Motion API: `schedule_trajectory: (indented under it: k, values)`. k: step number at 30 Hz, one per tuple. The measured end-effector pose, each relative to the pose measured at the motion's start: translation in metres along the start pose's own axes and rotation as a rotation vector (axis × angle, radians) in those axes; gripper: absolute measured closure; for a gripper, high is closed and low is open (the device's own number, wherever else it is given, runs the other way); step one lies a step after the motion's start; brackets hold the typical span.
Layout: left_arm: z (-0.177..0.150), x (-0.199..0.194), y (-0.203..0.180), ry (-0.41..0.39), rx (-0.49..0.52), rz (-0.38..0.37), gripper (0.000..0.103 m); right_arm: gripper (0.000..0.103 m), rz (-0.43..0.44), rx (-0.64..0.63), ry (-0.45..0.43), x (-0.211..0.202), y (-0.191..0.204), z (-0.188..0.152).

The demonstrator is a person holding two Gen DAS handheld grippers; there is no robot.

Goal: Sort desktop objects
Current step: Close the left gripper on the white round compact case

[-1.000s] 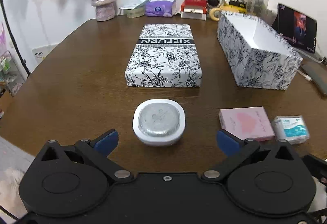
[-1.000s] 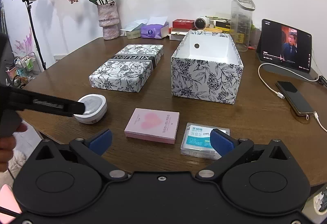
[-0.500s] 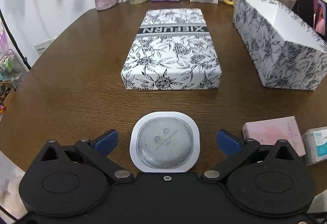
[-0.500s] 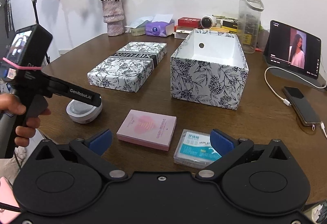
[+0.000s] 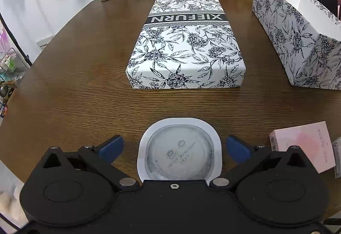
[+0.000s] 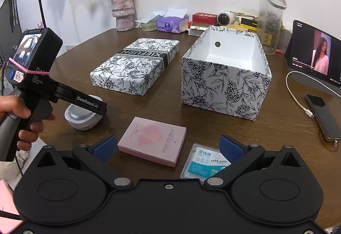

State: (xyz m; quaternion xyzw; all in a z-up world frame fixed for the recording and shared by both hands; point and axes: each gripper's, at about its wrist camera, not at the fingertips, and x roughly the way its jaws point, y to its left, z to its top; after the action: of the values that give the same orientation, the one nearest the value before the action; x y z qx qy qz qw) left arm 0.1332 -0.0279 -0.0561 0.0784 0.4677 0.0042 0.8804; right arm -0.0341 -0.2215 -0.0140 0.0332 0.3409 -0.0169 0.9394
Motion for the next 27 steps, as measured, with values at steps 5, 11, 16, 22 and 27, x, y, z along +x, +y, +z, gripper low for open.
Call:
schedule_trajectory:
  k: [5,11,16,22,27]
  values:
    - [0.001,0.004,0.000,0.015,-0.001,-0.004,0.000,0.000,0.001,-0.001,0.008,0.007,0.000,0.001]
    - [0.000,0.008,0.002,0.039,-0.003,-0.003,0.000,0.000,-0.001,0.000,0.020,0.013,-0.001,0.001]
    - [-0.001,0.009,0.003,0.046,0.004,-0.005,0.000,0.000,-0.005,0.007,0.032,0.018,-0.002,0.001]
    - [-0.003,0.010,0.003,0.050,0.013,-0.008,0.000,0.000,-0.036,0.001,0.040,0.029,-0.003,0.001]
    - [-0.004,0.011,0.004,0.053,0.013,-0.012,0.000,0.000,-0.066,0.005,0.038,0.039,-0.006,0.001]
